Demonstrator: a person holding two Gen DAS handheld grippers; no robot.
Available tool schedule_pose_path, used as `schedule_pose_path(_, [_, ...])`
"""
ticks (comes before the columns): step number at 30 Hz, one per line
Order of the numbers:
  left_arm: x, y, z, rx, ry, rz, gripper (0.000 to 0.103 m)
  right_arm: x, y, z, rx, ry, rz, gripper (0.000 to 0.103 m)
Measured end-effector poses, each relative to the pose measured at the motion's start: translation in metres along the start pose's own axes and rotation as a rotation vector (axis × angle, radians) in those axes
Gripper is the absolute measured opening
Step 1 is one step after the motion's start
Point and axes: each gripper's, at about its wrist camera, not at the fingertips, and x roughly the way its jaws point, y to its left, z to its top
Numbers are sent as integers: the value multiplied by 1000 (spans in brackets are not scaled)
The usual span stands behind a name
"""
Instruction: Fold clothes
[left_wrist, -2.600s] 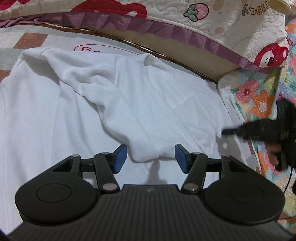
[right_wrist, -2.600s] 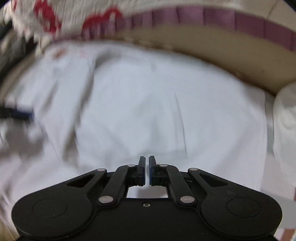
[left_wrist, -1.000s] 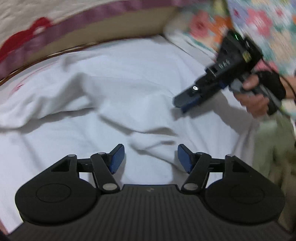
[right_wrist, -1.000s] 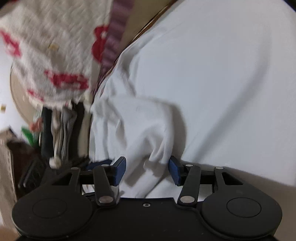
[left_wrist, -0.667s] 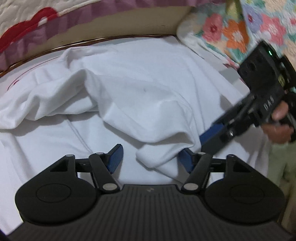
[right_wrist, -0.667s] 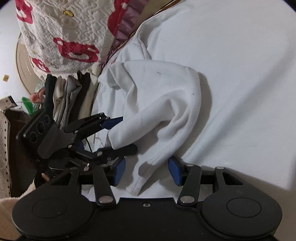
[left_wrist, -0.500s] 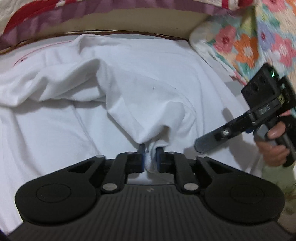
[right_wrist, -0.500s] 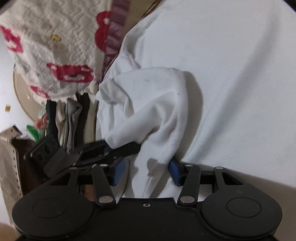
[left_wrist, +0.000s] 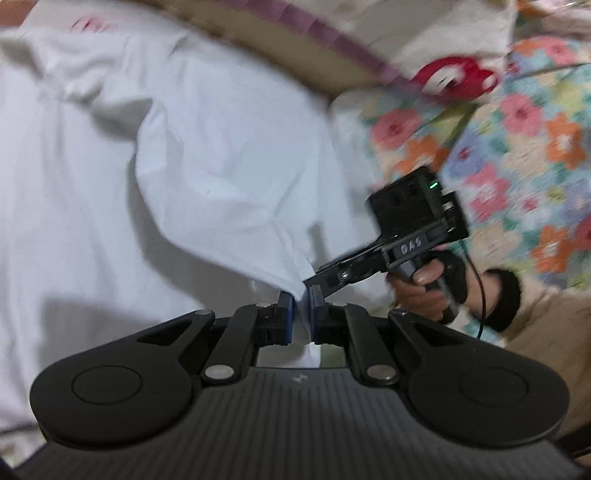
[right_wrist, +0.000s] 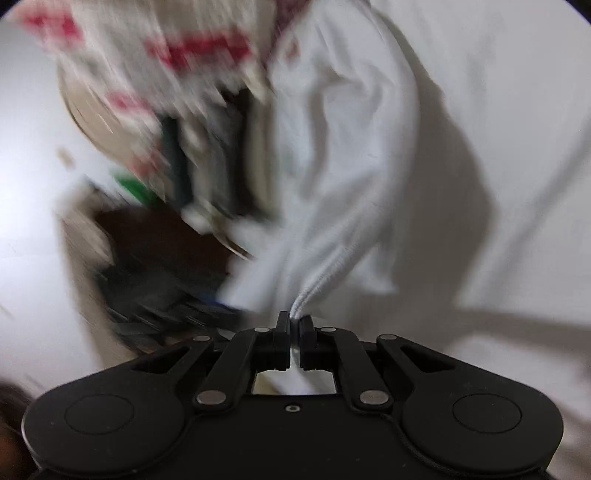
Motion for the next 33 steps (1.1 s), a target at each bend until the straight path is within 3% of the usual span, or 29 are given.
schedule_pose_path(2, [7, 13, -12, -67, 43, 47, 8, 4, 8, -1, -8, 69, 1, 11])
schedule_pose_path(5, [12, 34, -26, -136, 44, 118, 8, 15, 12, -12, -62, 18, -178, 14])
schedule_pose_path(9, [14, 39, -39, -183, 38, 97, 11, 23, 23, -25, -144, -25, -227, 15])
schedule_pose_path(10, [15, 33, -39, -151, 56, 97, 13, 21, 28, -24, -179, -41, -254, 17])
schedule_pose_path(12, [16, 21, -38, -78, 82, 107, 39, 14, 38, -18, -263, -91, -329, 30])
schedule_pose_path(13, [8, 17, -34, -39, 45, 126, 45, 10, 44, -13, -311, -124, -377, 34])
schedule_pose_path(16, [-37, 25, -11, 19, -188, 207, 56, -13, 58, 16, -425, -297, -526, 37])
schedule_pose_path(18, [-64, 39, 7, 25, -345, 249, 60, -33, 55, 43, -418, -426, -484, 37])
schedule_pose_path(21, [-76, 85, 40, -20, -494, 284, 60, -40, 52, 82, -429, -477, -438, 38])
schedule_pose_path(25, [-62, 146, 78, -160, -565, 241, 60, -31, 55, 137, -446, -466, -359, 45])
schedule_pose_path(29, [-45, 161, 94, -90, -596, 168, 62, -19, 54, 177, -450, -485, -334, 51])
schedule_pose_path(31, [-37, 161, 99, -64, -606, 232, 64, -17, 48, 188, -446, -480, -318, 51])
schedule_pose_path(33, [-32, 168, 104, -70, -597, 250, 65, -15, 42, 195, -440, -502, -273, 51])
